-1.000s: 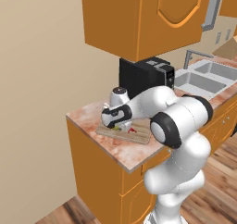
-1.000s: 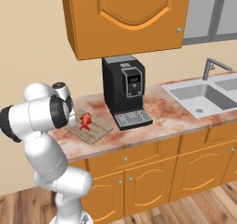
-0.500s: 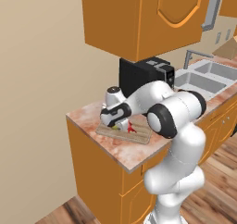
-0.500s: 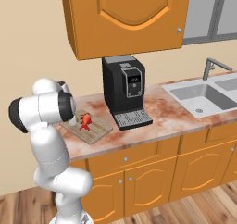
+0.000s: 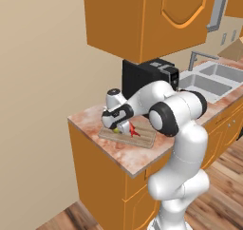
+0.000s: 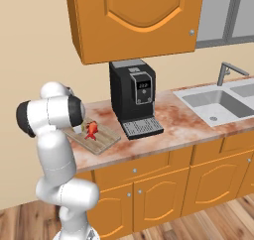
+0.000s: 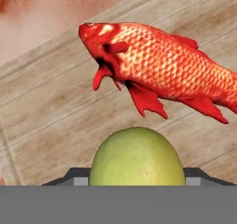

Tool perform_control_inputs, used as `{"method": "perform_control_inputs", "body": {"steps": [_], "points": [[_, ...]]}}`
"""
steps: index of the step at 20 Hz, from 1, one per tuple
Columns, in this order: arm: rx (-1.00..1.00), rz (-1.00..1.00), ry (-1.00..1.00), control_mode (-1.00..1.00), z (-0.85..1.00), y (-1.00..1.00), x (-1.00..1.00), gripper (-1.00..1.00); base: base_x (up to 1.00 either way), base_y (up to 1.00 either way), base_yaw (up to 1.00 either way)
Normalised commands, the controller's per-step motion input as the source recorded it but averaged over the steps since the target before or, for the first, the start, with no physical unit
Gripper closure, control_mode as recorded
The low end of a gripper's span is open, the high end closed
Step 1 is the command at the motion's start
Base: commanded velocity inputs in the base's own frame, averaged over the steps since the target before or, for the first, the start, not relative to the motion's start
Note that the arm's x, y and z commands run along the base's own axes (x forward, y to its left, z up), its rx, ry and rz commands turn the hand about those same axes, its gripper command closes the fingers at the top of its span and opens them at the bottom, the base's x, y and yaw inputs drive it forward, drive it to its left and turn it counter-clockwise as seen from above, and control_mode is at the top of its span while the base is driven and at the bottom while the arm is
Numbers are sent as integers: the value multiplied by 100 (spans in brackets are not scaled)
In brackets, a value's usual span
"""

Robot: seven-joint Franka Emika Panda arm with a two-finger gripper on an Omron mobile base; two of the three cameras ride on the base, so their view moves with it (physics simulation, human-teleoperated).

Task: Retrieve a lemon from the fridge and place it on the cutting board with the fish.

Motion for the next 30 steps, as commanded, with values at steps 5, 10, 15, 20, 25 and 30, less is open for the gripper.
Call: {"method": "perform_control_inputs", "body": {"steps": [5, 10, 15, 20, 25, 30], "points": [[0, 0, 0, -100, -11, 0, 0, -100, 0, 0, 0], [0, 0, 0, -100, 0, 0, 0, -100, 0, 0, 0], [0, 0, 0, -100, 0, -2, 0, -100, 0, 0, 0], [0, 0, 0, -100, 0, -1, 0, -100, 0, 0, 0], [0, -2, 2, -100, 13, -2, 0, -100, 0, 0, 0], [0, -1, 3, -100, 36, -7, -4, -100, 0, 0, 0]]}}
